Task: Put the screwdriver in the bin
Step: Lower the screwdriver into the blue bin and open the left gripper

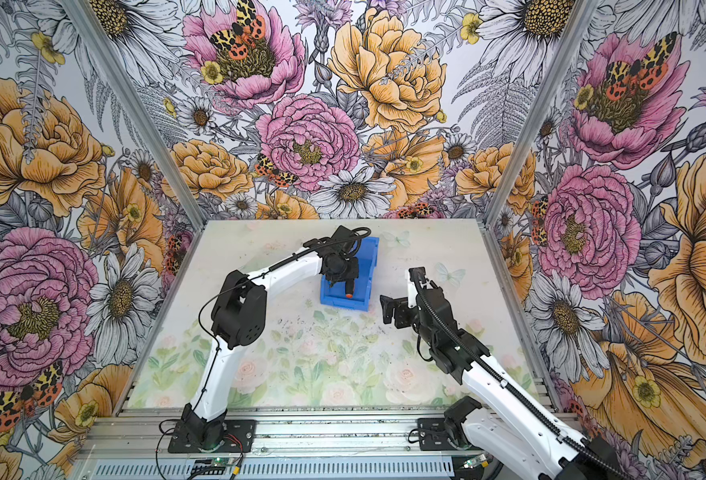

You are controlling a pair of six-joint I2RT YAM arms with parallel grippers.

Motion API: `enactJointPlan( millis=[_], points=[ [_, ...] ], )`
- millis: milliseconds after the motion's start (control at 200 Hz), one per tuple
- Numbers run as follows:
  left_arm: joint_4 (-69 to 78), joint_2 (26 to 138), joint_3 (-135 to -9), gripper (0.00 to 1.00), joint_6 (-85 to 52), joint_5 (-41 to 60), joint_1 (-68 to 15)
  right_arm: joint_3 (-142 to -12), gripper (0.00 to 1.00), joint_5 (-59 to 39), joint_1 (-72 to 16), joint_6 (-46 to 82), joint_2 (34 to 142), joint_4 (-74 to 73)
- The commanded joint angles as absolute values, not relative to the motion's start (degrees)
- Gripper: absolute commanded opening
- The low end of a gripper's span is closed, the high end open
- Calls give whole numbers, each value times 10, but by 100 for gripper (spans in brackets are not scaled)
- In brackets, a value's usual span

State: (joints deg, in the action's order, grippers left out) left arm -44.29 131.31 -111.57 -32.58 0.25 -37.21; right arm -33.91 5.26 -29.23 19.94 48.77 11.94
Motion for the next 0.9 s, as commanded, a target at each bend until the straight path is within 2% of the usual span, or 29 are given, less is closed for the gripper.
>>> enactJointPlan(
  millis=[0,250,325,430,510,576,771,896],
  points=[
    [-436,1327,-1130,7,-331,-12,-367,-332,99,69,-294,198,476,116],
    [-435,1330,-1127,16,-330,-15,-367,-332,100,80,-294,200,467,119],
    [-435,1327,-1126,23,-328,-17,-369,-333,100,82,-294,199,466,120],
    [-435,1320,-1127,40,-329,-17,-368,-338,99,84,-294,196,466,123],
    [-435,1313,-1125,48,-333,-19,-369,-345,99,90,-294,188,462,128],
    [-435,1302,-1123,51,-336,-22,-370,-348,100,95,-293,179,458,129],
    [-434,1246,-1091,52,-333,-43,-386,-351,100,92,-291,154,446,139],
    [-434,1176,-1034,66,-323,-88,-404,-346,100,101,-289,151,427,146]
  ],
)
